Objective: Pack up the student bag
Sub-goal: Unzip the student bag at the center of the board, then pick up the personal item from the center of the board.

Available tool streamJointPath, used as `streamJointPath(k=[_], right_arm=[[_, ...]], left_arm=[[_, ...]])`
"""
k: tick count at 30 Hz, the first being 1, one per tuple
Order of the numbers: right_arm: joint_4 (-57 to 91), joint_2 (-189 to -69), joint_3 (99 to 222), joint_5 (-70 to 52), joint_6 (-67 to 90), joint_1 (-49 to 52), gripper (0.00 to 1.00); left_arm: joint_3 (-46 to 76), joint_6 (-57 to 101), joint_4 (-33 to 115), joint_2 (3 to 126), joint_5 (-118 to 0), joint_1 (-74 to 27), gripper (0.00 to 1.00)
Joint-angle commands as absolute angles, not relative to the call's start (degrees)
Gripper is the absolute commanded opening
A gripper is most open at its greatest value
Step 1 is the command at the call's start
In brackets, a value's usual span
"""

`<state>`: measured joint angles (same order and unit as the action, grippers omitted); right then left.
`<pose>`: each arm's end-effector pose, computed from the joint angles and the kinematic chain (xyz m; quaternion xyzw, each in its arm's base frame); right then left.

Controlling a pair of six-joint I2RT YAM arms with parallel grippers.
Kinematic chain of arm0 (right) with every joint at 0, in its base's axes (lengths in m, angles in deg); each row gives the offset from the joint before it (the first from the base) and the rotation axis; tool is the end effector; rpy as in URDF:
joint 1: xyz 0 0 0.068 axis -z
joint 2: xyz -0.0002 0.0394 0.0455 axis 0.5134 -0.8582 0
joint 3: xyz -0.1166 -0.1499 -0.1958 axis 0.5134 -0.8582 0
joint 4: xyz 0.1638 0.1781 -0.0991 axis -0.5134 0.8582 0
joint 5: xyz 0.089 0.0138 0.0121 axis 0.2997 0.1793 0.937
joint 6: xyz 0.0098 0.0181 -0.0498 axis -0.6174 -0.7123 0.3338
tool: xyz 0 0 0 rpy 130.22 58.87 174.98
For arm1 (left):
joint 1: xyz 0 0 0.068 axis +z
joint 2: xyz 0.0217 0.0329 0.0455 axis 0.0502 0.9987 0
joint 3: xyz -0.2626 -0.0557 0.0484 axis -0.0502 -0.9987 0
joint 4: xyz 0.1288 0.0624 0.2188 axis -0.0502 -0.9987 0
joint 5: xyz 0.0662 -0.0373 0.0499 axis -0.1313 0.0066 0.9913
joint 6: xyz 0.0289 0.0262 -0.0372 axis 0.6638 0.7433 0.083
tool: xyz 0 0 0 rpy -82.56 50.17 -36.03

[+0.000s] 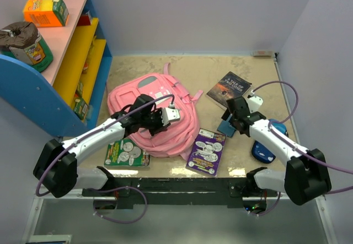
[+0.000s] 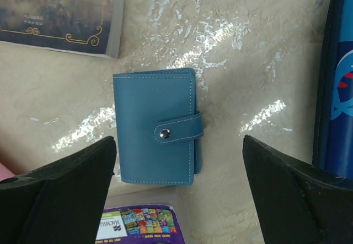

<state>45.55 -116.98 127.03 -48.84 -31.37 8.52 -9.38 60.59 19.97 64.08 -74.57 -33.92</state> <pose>0.2198 0.0703 0.2166 0.2964 0.8744 -0.0451 0.3816 0.2074 -0.1730 0.2335 0.5439 0.7301 -0.2214 0.3494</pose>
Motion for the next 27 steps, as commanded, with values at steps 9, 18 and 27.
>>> streamJointPath(k=[9,18,27], right_arm=[[36.6,-127.7,126.3,-46.3,-33.3,11.7,0.99],[31.5,-131.6,124.3,-42.8,-34.2,12.0,0.82],[28.5,-130.3,122.6,-39.6,-33.4,12.1,0.32]], left_arm=[[-6.7,61.3,21.7,62.2,-71.2,-34.0,0.0],[-2.0,57.6,18.5,59.8,-73.4,-34.0,0.0],[-2.8,56.1,18.5,58.6,-73.9,-33.9,0.0]])
